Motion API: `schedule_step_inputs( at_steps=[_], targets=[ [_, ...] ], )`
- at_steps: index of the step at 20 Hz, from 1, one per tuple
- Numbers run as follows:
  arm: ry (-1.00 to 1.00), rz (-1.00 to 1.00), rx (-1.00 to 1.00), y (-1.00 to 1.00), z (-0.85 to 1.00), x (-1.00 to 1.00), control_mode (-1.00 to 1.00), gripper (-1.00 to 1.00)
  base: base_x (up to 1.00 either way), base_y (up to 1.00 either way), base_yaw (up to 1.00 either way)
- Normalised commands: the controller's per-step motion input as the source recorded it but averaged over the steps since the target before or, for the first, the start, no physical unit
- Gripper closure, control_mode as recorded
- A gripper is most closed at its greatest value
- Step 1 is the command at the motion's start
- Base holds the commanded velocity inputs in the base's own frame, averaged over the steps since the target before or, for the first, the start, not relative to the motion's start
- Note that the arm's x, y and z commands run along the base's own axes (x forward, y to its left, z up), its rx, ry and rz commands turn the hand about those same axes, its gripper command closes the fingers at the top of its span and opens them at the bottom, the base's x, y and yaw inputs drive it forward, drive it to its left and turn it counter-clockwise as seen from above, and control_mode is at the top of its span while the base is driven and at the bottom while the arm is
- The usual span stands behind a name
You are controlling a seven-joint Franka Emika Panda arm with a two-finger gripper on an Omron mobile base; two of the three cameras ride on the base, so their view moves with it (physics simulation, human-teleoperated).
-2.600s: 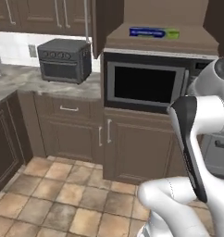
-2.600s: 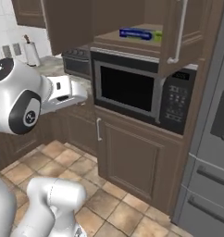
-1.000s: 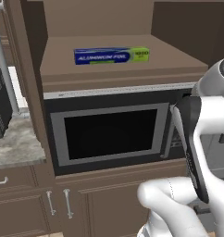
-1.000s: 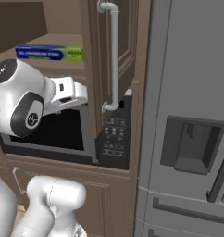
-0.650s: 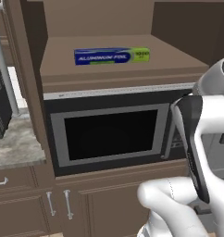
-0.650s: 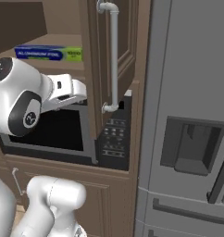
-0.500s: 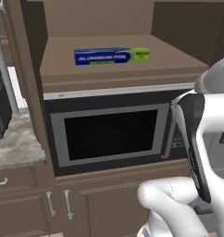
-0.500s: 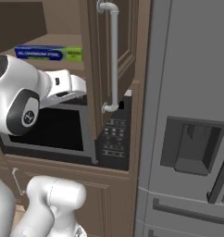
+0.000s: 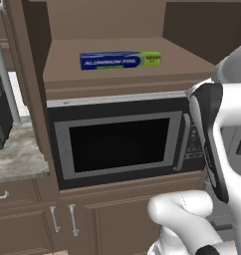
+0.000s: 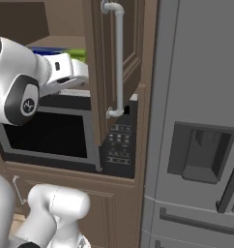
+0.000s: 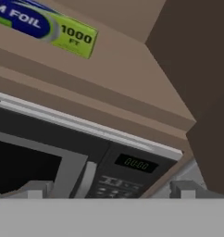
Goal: Retrieve the tupperware and aluminum foil from the cabinet and place them on the dining counter near the plate with kebab skewer and sweet potato to prepare for storing leftovers.
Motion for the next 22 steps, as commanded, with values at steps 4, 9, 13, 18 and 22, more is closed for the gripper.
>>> schedule_step_inputs(
  at_steps=[4, 9, 13, 18, 22],
  targets=[
    [0.00, 0.05, 0.02, 0.01, 0.05, 0.37, -1.00, -1.00, 0.00, 0.00, 0.00],
    [0.00, 0.12, 0.03, 0.03, 0.00, 0.56, -1.00, -1.00, 0.00, 0.00, 0.00],
    [-0.02, 0.08, 0.08, 0.00, 0.00, 0.57, -1.00, -1.00, 0.00, 0.00, 0.00],
    [-0.04, 0.02, 0.10, 0.00, -0.03, 0.56, -1.00, -1.00, 0.00, 0.00, 0.00],
    [-0.09, -0.06, 0.09, 0.00, -0.04, 0.50, -1.00, -1.00, 0.00, 0.00, 0.00]
  ],
)
